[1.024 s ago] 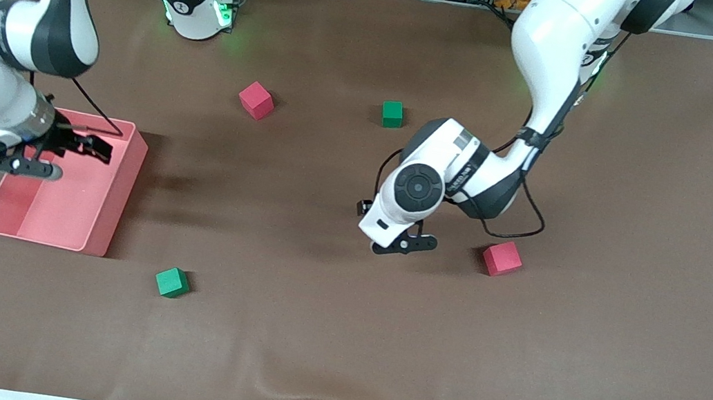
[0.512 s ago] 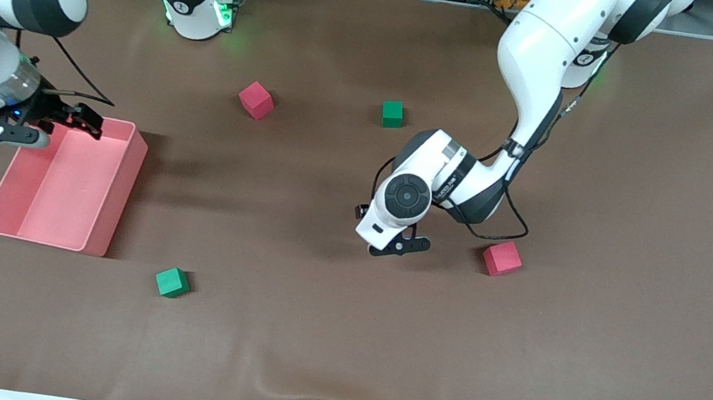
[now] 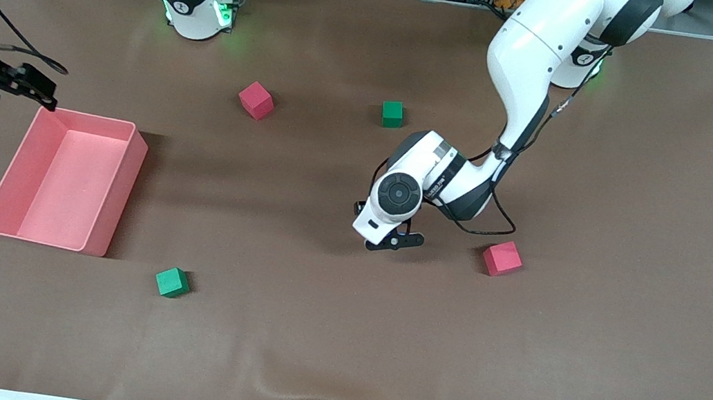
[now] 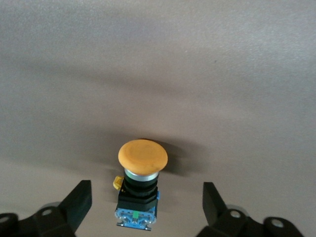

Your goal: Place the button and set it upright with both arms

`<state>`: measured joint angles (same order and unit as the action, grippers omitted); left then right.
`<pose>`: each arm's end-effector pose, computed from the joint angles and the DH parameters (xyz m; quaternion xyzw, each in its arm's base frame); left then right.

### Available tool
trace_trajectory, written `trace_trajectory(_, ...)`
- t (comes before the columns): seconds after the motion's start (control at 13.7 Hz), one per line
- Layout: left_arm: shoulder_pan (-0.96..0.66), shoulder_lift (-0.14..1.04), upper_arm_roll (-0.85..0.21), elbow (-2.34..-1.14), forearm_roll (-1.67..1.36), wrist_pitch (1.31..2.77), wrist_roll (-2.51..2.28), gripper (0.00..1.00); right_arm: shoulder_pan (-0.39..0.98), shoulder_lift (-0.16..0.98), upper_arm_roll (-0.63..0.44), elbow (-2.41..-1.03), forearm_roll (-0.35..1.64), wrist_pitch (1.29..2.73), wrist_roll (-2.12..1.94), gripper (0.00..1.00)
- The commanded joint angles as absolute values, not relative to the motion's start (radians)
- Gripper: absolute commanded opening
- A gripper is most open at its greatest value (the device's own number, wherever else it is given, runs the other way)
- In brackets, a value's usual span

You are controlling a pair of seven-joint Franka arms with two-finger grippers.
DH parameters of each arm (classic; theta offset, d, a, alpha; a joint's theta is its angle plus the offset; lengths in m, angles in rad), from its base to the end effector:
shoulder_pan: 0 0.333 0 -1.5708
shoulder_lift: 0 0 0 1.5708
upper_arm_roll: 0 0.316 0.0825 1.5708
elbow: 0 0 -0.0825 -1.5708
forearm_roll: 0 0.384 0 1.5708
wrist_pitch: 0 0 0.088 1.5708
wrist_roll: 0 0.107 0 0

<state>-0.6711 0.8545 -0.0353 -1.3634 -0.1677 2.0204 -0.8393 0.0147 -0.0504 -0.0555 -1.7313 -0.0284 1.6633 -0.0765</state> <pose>0.5404 -0.4675 0.1916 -0.9849 -0.1140 0.1298 0.0075 0.5427 -0.0256 0.5840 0.9997 0.0193 -0.0096 0.0122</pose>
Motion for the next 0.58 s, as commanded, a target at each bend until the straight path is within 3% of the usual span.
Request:
trace_trajectory(0.0, -0.676, 0.836, -0.029, -1.397, -0.189, 2.037, -0.873, 0.92, 0.008, -0.02, -0.041, -1.596, -0.009, 1.571, -0.089, 1.0)
trace_trajectory(0.51, -0.676, 0.827, -0.034, -1.405, -0.187, 2.034, -0.874, 0.86, 0.005, -0.017, -0.043, -1.47, 0.066, 1.46, -0.087, 1.0)
